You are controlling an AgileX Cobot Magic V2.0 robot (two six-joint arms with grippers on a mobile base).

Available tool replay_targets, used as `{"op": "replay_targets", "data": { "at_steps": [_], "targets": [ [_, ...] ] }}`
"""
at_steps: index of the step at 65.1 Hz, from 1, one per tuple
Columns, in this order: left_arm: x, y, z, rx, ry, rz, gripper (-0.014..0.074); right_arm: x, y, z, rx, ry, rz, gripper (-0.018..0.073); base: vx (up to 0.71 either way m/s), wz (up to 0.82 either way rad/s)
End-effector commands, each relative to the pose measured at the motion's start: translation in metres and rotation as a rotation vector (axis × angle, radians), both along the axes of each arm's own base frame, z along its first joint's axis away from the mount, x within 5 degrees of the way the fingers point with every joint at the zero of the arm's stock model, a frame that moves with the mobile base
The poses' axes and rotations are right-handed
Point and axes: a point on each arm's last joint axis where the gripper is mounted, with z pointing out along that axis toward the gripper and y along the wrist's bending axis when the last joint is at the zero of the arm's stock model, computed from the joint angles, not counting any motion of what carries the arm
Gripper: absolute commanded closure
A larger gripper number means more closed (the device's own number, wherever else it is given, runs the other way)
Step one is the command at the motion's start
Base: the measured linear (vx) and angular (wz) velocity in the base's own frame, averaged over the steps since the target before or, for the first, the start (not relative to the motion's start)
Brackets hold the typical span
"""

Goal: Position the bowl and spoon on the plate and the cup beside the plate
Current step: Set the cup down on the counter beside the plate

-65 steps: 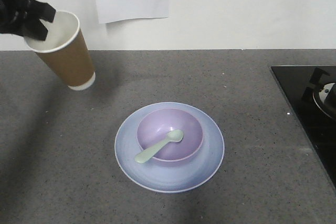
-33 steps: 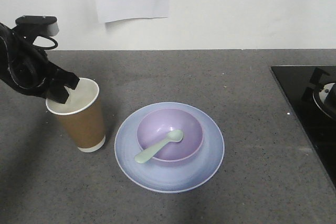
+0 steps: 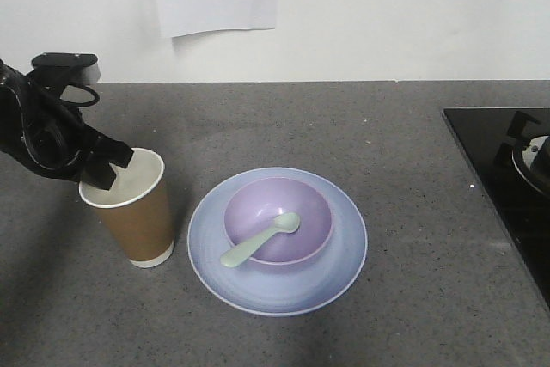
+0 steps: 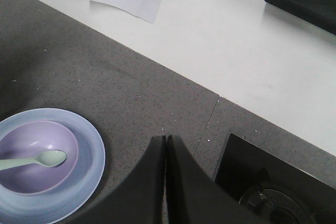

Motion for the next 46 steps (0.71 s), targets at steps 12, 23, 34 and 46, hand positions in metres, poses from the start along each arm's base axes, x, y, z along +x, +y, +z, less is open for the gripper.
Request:
{"op": "replay_targets", "data": {
  "at_steps": [12,23,34,46],
  "targets": [
    [-0.002,-0.002,0.016,-0.034,-0.077,0.008,0.0573,-0.004,-0.002,0.011,0.016,-0.079,-0.003,0.0564,0.00,0.00],
    [-0.003,-0.002,0.017,-0.034,-0.078,0.008,0.0504,-0.004,-0.002,0.010,0.015,-0.075,-0.004,0.0564,0.00,0.00],
    [-0.007,-0.001,0.029,-0.042,-0.136,0.015,0.0420,-0.004,-0.002,0.010,0.015,-0.075,-0.004,0.0564,0.00,0.00],
    [-0.019,0.002,0.055,-0.060,-0.275,0.034,0.0359,-0.004,-0.002,0.011,0.018,-0.086,-0.004,0.0564,0.00,0.00]
  ]
}}
